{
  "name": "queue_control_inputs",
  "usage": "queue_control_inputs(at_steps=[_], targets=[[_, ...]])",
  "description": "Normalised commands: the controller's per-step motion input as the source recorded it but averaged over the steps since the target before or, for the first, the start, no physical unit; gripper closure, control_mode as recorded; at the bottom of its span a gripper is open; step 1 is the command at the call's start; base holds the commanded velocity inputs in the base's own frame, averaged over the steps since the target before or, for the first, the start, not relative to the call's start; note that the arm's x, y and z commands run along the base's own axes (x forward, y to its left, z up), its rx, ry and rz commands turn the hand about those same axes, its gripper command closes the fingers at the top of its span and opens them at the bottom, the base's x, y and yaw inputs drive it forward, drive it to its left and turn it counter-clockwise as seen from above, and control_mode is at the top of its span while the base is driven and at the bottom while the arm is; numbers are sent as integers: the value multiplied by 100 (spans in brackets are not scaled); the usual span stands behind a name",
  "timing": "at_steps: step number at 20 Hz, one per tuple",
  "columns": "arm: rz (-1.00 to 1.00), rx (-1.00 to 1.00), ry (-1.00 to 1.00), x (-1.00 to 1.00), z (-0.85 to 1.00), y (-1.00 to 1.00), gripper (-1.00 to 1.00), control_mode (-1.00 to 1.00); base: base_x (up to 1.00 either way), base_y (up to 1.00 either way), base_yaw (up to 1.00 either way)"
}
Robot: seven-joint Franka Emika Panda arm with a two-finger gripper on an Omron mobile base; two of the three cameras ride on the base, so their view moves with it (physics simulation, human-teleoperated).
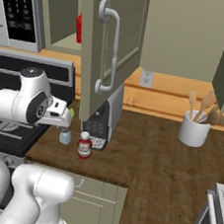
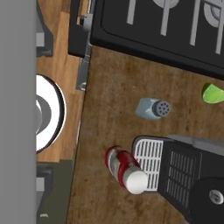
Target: Put the shaker and condiment bottle from the counter next to their counterparts in the cabinet.
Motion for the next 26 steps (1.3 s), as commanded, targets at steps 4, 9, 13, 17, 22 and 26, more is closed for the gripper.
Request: queue_control_inputs(at_steps=[4,9,13,17,22,26], targets=[[0,0,0,11,-10,0,-100,-100,0,0,0],[-1,0,-1,19,-11,2,-100,-100,0,0,0],[-4,0,-4,26,-10,8,-100,-100,0,0,0],[-4,0,-9,18,-8,16,-100,-100,0,0,0],[-6,7,-3,16,-7,1,-100,-100,0,0,0],[-6,2,-4,19,-14,0,-100,-100,0,0,0]])
